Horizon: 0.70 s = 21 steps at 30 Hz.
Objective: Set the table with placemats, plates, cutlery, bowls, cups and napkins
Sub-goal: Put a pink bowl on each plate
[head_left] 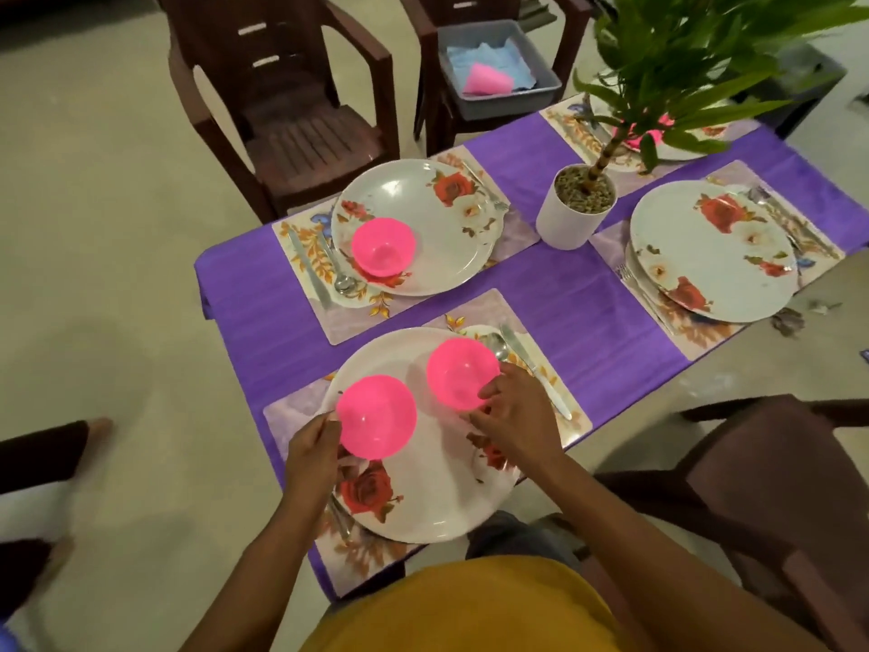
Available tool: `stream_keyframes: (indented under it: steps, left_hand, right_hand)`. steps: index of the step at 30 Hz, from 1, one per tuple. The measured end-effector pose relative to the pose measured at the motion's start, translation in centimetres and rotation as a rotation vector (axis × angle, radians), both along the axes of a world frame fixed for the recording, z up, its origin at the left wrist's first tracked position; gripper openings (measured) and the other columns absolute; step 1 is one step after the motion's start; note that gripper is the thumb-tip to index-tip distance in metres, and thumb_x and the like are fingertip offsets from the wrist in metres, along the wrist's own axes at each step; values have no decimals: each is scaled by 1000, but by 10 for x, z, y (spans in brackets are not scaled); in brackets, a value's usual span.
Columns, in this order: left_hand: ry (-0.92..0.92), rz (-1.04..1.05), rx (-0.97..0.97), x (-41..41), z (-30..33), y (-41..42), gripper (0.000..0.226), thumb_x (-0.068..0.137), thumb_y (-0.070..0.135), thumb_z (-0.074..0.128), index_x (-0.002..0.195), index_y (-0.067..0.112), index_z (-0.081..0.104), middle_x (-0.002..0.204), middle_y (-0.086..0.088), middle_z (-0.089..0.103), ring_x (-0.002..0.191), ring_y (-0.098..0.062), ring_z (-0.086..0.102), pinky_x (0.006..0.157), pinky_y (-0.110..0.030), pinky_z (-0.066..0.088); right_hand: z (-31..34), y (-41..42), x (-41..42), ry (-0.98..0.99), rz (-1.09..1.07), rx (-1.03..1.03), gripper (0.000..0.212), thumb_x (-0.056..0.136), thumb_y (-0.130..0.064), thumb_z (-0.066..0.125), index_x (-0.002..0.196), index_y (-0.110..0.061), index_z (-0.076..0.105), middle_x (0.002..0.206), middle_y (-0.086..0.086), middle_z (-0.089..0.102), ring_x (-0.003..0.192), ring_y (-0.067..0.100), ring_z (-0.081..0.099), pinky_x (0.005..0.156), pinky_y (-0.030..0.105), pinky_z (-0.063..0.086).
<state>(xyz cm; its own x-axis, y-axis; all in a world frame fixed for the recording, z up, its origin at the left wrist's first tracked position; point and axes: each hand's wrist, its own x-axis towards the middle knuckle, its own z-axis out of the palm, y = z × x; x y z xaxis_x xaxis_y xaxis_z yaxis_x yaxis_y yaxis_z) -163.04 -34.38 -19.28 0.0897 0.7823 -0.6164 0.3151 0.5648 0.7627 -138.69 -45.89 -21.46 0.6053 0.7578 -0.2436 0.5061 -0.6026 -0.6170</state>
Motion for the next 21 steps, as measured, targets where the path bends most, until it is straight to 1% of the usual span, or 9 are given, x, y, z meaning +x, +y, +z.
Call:
stream_keyframes:
  steps: [2,4,6,8,11,13,17,19,21]
  left_hand:
    - [-4,87,-10,9,-2,-10,32,108,25,55,136,15,65,126,-13,69,88,-30,75,64,-35,61]
    - [-10,182,7,19,0,-19,25,107,24,55,127,18,69,126,-14,70,99,-36,73,76,-42,61]
    - [20,277,49,30,5,-28,20,107,22,52,113,21,72,118,-15,72,103,-38,71,87,-51,58]
    - [43,319,106,42,12,-35,23,107,24,51,112,18,72,113,-15,73,101,-38,71,85,-53,58]
    - [31,293,159,60,23,-39,28,107,31,51,121,15,69,115,-16,71,87,-30,69,70,-40,56]
    - [7,257,176,76,32,-39,26,108,27,52,124,13,67,112,-11,69,85,-25,68,65,-35,55]
    - [-75,132,183,102,46,-38,19,107,21,53,110,18,71,106,-9,73,86,-27,72,66,-36,57]
    - [-99,101,164,111,48,-37,18,106,20,55,102,20,72,100,-9,75,83,-29,73,67,-39,57]
    - [-113,60,140,120,46,-36,18,105,20,56,101,17,74,99,-11,76,81,-30,73,66,-39,58]
  right_hand:
    - [-3,-5,11,36,79,18,38,73,-48,88,100,-27,73,142,-5,57,123,12,51,87,11,34]
    - [-1,-8,20,51,130,56,47,74,-50,86,114,-31,71,153,-4,46,136,17,41,99,24,37]
    - [4,-12,31,65,166,121,51,75,-46,85,121,-31,68,154,-3,44,139,20,39,106,33,40]
    - [13,-15,42,69,201,204,49,78,-42,82,123,-31,66,150,-4,48,138,19,42,110,38,43]
    - [31,-13,54,112,320,339,49,83,-35,80,128,-29,63,142,-8,56,133,12,48,109,41,47]
    - [44,-9,61,175,404,371,58,84,-31,79,137,-29,57,142,-12,54,128,9,52,104,38,51]
    - [54,-1,68,165,563,338,75,82,-34,80,148,-38,46,151,-12,45,135,11,47,104,37,51]
    - [54,-1,72,140,578,316,72,82,-38,79,146,-41,48,153,-11,44,137,12,46,103,40,52]
    - [55,-5,76,131,558,304,65,81,-40,80,141,-42,53,152,-12,44,133,11,48,98,40,55]
